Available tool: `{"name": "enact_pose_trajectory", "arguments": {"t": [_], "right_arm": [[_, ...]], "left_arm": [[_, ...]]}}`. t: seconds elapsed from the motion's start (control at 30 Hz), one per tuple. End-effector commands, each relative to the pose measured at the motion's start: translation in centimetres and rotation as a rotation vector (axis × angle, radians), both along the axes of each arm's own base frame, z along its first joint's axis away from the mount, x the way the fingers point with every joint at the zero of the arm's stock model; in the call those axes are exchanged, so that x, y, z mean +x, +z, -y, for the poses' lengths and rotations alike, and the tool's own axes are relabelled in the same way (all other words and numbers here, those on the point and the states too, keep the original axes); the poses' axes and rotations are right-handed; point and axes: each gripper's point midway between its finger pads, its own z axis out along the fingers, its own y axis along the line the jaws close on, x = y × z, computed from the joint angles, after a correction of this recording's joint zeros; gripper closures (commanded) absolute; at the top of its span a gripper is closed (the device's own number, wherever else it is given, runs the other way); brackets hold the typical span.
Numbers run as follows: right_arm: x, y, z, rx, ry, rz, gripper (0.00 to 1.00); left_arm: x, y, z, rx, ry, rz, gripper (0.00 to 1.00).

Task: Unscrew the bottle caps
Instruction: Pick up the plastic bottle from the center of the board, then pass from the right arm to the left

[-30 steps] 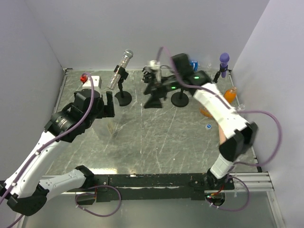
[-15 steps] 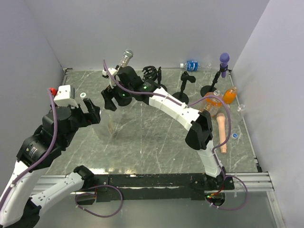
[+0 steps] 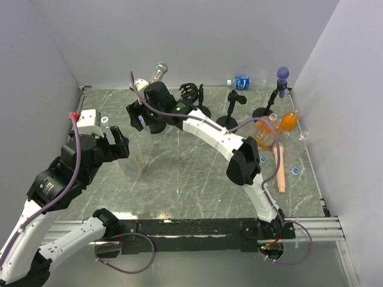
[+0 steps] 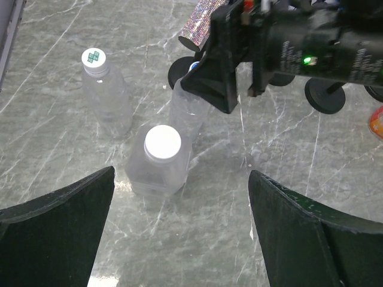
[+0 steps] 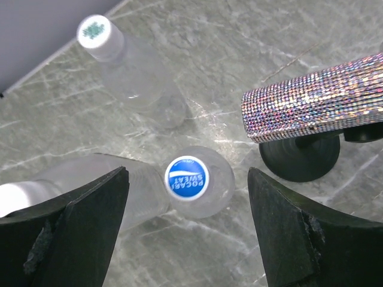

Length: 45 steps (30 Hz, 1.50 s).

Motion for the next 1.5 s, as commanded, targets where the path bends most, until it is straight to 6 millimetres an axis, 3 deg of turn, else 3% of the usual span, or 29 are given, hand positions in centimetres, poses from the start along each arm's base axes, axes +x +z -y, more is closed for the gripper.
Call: {"name": "enact_pose_trajectory", "arguments": {"t": [0.0,0.1,0.27,0.37,0.5,0.73,0.9,1.0,1.03,1.1,1.17,1.27,1.47], "right_arm": [[1.1,1.2,-1.0,0.038,-0.024,0.043,0.14],[1.4,0.7,-1.2,0.033,-0.027,0.048,0.18],[1.0,0.5,-1.7,0.042,0.003,0.043,0.36],[1.1,0.6,-1.6,0.039,0.008,0.052,0.41],[0.6,0.5,-1.5,0.027,0.038,0.057,0.61],[-0.6,1.6,0.5,-0.006,0.086,0.107,0.84],[-2.2,5.0,4.9,-0.031,0.12,0.187,0.89],[-3.3,6.9,8.9,-0.014,0.146,0.179,0.91],[-4.0,8.4,10.6,0.013,0.154,0.173,0.91],[-6.6,9.8,13.1,0.072,0.28,0.129,0.92],[-9.2,11.2,15.5,0.14,0.411,0.116,0.92],[-12.7,11.7,18.6,0.16,0.534,0.141,0.91],[-17.5,12.3,21.3,0.21,0.632,0.148,0.92]], "left_arm": [[0.1,1.0,0.3,-0.032,-0.012,0.036,0.03],[0.1,1.0,0.4,-0.037,-0.016,0.037,0.03],[-0.1,1.1,0.4,-0.041,-0.021,0.036,0.03],[-0.2,1.0,0.5,-0.043,-0.025,0.032,0.03],[-0.3,1.2,0.5,-0.052,-0.035,0.038,0.03],[-0.5,1.6,1.6,-0.062,-0.105,0.053,0.03],[-0.7,2.5,4.7,-0.058,-0.295,0.113,0.03],[-1.4,3.4,7.6,-0.048,-0.502,0.243,0.03],[-1.6,3.7,8.5,-0.029,-0.566,0.305,0.03],[-2.6,3.7,10.7,0.009,-0.736,0.423,0.03],[-3.0,2.4,12.4,0.07,-0.863,0.518,0.03],[-3.1,2.4,14.3,0.104,-0.969,0.633,0.03],[-1.0,-0.1,18.1,0.14,-1.121,0.641,0.03]]}}
